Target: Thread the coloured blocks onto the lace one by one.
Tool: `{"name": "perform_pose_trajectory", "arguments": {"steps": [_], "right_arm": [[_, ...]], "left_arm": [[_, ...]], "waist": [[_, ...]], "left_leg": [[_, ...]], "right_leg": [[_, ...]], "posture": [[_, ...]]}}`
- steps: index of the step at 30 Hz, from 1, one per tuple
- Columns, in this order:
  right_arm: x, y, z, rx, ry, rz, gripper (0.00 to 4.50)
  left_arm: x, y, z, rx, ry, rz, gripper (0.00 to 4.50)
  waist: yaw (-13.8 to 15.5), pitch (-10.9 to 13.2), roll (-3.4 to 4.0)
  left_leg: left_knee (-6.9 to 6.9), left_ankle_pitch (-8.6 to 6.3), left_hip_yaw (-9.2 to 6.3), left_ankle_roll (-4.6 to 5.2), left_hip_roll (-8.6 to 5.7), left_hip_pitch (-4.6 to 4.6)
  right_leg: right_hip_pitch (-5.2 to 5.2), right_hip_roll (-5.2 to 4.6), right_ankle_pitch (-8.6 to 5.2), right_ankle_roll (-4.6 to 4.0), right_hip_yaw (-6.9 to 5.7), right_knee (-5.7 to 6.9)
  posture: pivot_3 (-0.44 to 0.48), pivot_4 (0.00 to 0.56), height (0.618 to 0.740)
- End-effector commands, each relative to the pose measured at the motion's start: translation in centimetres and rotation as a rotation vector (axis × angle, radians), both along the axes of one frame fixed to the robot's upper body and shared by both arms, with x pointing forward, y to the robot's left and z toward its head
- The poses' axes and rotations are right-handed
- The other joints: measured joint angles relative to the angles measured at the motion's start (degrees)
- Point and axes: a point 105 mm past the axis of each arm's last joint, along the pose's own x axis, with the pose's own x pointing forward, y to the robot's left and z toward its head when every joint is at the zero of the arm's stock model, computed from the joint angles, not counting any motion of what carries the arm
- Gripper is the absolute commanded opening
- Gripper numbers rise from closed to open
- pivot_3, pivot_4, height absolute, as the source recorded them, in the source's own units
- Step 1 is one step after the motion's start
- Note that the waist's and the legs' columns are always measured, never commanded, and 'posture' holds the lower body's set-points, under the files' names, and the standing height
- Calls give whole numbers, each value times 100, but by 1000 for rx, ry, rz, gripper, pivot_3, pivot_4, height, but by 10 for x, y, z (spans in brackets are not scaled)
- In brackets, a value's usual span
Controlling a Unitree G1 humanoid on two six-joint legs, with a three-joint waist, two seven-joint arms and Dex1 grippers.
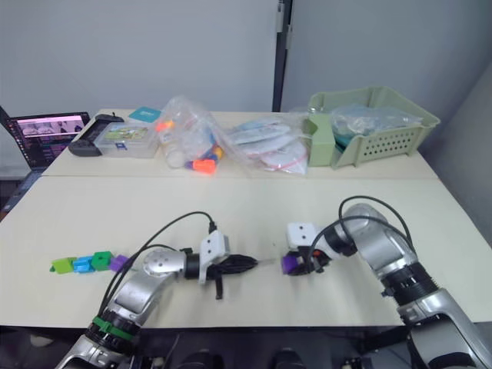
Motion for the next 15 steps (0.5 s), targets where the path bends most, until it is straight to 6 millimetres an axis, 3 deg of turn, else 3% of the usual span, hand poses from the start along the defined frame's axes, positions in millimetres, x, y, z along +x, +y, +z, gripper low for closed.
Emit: {"name": "perform_pose_trajectory", "arguments": {"steps": [1,15], "right_arm": [[-1,-1,9,23,-11,-39,1191],[-7,2,8,33,14,-68,1191]], "left_arm": [[-2,-12,6,-16,-29,-46,0],[-3,-28,6,-26,-27,-94,0]], "waist": [[4,0,0],[-1,0,0]], "left_leg": [[0,0,0,0,0,0],[2,0,-1,0,-1,-2]], "right_leg": [[0,0,0,0,0,0],[0,2,0,1,0,-1]], "posture": [[0,150,740],[0,150,740]]}}
